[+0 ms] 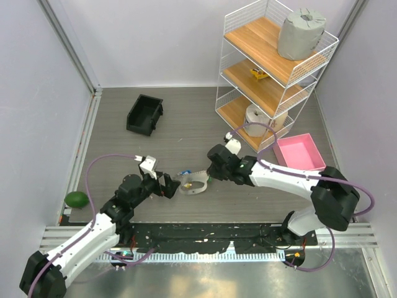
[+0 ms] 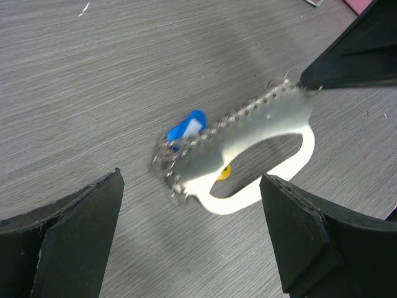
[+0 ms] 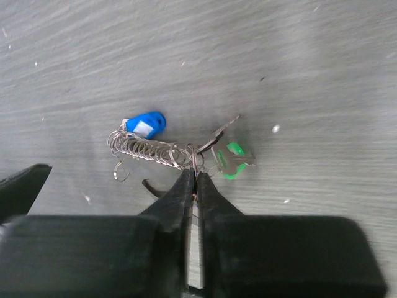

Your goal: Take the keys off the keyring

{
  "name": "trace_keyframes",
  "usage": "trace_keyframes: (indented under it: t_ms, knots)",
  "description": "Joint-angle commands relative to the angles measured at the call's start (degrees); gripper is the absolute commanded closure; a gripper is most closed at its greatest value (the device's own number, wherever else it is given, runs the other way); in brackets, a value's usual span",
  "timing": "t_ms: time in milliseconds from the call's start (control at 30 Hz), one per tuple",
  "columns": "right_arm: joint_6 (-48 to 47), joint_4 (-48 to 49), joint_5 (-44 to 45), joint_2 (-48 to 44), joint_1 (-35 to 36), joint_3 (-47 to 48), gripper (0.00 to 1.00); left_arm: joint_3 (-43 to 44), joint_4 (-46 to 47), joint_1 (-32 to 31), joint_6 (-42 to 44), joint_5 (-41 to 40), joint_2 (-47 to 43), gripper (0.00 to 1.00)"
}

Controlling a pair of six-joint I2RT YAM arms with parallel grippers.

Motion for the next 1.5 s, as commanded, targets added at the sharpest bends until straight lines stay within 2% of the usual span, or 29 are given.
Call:
trace_keyframes:
  t_ms: [0,33,100,167,300,400,500,700,767,967,1167,1300,1467]
  knots:
    - [0.33,3.45,-3.06,3.95,3.25,3.94,0.70,2.25,4.49,-0.12,0.83,0.78,-0.50,0.01]
    - [-0.89,3.36,-3.50,4.48,3.25,4.47,0.44,2.33,4.06,-0.12,0.92,1.04,-0.76,0.01]
    - [-2.39,2.75,-1.41,3.62,3.25,4.13,0.32,2.77,2.92,-0.21,1.18,1.57,-1.11,0.01]
    - [-3.88,2.22,1.75,1.69,2.99,2.64,0.27,3.30,2.30,-0.12,1.36,2.53,-0.85,0.01]
    - [-9.24,1.08,5.36,-3.58,1.85,-0.35,0.27,4.62,2.12,-0.82,1.27,5.44,1.95,0.01]
    - [-12.85,0.64,6.60,-7.72,0.45,-2.90,0.27,8.12,0.02,-3.45,2.50,4.74,6.34,0.06]
    - [-13.82,-0.42,7.31,-13.07,-1.83,-6.77,0.28,12.78,-2.97,-8.02,4.08,2.72,11.61,0.09]
    - [-13.91,-3.93,8.53,-22.75,-6.84,-12.22,0.29,22.53,-9.29,-19.53,7.86,-6.86,24.70,0.19]
    - [-14.35,-5.07,9.06,-26.00,-8.25,-13.28,0.29,26.48,-11.84,-22.17,7.08,-8.53,29.18,0.26]
    - [-15.84,-8.94,10.91,-32.68,-11.68,-13.72,0.28,39.39,-22.03,-29.73,-0.55,-16.00,42.54,0.33]
    - [-16.81,-10.09,10.91,-35.85,-13.44,-13.98,0.28,51.45,-30.65,-32.11,-10.67,-20.83,57.49,0.35]
    - [-16.99,-11.14,10.21,-37.69,-13.71,-14.16,0.28,54.62,-33.12,-32.12,-12.52,-23.56,62.42,0.42]
    - [-17.25,-11.23,10.12,-39.81,-14.15,-14.95,0.27,53.85,-35.68,-32.64,-16.65,-25.67,63.31,0.46]
